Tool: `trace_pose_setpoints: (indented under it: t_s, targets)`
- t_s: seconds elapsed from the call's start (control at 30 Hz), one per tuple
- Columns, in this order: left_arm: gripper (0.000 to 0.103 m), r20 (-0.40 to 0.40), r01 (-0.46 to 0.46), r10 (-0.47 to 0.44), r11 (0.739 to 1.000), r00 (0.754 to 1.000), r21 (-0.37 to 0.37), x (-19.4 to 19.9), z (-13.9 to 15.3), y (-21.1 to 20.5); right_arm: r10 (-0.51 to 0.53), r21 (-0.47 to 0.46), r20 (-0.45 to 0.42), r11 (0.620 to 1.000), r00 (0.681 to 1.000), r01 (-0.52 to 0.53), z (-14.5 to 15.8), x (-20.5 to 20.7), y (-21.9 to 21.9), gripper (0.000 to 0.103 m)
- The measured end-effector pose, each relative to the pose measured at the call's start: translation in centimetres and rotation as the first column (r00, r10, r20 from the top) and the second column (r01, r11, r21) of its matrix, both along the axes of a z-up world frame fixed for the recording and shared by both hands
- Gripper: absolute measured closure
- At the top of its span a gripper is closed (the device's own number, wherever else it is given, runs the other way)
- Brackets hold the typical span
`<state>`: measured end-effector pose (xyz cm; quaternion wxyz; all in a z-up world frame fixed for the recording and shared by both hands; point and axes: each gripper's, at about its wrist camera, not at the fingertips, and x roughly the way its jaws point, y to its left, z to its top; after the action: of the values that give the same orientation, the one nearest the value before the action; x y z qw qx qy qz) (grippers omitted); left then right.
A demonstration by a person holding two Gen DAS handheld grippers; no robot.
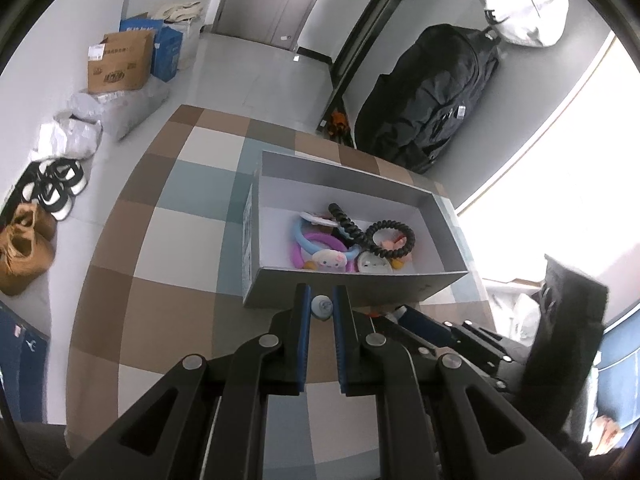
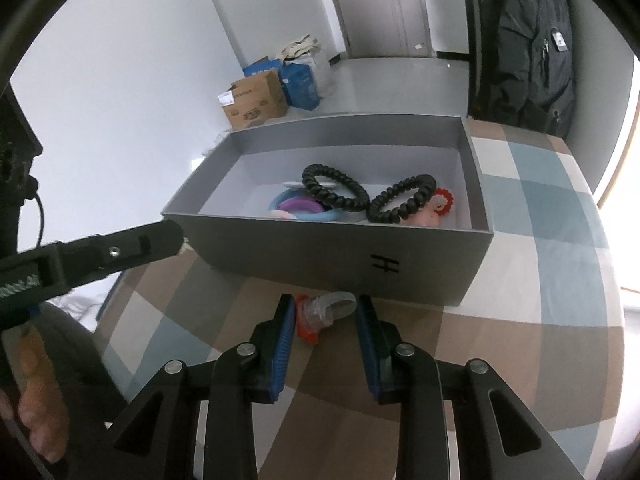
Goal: Organize jewelry
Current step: 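Carry the charm and pacifier clip into the box and open both tools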
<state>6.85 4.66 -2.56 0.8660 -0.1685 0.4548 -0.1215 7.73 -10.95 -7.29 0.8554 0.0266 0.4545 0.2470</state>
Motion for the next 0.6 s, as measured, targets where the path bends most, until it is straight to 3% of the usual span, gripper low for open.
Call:
trace_pose_setpoints:
  t_s: [0.37, 0.6]
  targets:
    - [0.096, 0.038, 0.0, -0.002, 0.999, 0.999, 0.044, -0.2, 0.6, -0.6, 0.066, 0.083, 0.017, 0.994, 0.998, -0.067, 1.5, -0.7, 0.1, 0.074]
    - [0.096, 0.076, -0.016, 0.014, 0.999, 0.997, 0.027, -0.1, 1.2, -0.7, 0.081, 0.159, 0.086, 0.983, 0.993, -0.094, 3.8, -1.1, -0.6, 0.074]
